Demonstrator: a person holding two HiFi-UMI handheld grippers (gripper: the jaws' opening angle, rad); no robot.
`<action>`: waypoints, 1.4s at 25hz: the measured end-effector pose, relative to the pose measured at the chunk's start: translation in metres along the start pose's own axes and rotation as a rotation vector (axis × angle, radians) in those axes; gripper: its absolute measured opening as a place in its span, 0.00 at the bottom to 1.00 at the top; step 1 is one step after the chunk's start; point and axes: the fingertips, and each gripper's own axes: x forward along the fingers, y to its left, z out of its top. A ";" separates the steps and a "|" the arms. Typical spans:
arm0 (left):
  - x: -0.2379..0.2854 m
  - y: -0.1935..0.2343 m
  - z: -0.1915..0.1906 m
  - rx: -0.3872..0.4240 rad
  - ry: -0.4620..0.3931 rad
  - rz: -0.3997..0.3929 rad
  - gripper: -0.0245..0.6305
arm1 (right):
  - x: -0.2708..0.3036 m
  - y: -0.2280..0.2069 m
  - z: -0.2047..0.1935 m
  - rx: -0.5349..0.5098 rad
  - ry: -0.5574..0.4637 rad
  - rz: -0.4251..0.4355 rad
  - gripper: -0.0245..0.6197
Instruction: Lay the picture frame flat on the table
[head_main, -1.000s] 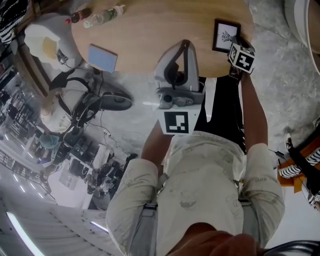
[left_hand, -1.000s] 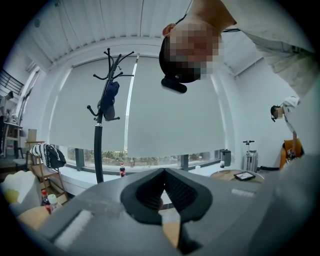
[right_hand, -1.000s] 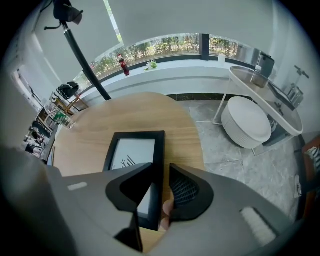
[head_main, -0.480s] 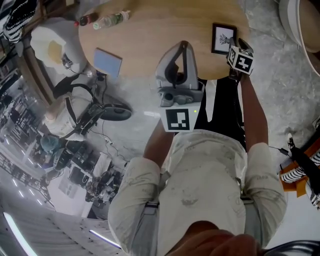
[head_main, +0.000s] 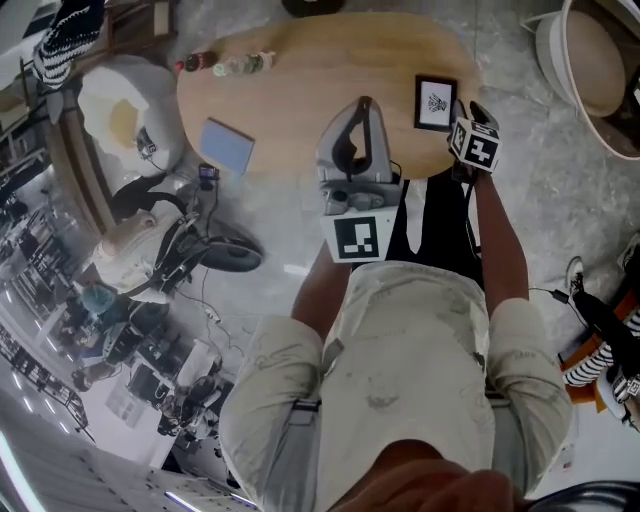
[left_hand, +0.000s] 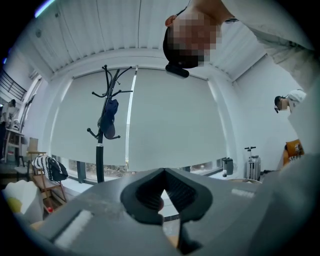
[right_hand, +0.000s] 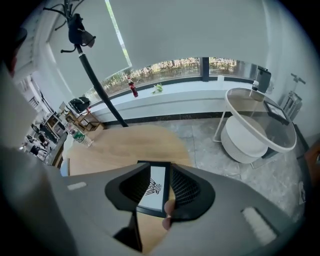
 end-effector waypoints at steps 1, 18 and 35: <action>-0.001 -0.001 0.005 0.002 -0.007 -0.002 0.04 | -0.006 -0.001 0.001 0.000 -0.008 -0.003 0.24; -0.008 -0.005 0.075 0.017 -0.024 -0.034 0.04 | -0.141 0.008 0.085 0.033 -0.287 0.011 0.24; -0.014 -0.018 0.157 0.027 -0.121 -0.060 0.04 | -0.341 0.021 0.209 -0.072 -0.748 -0.006 0.23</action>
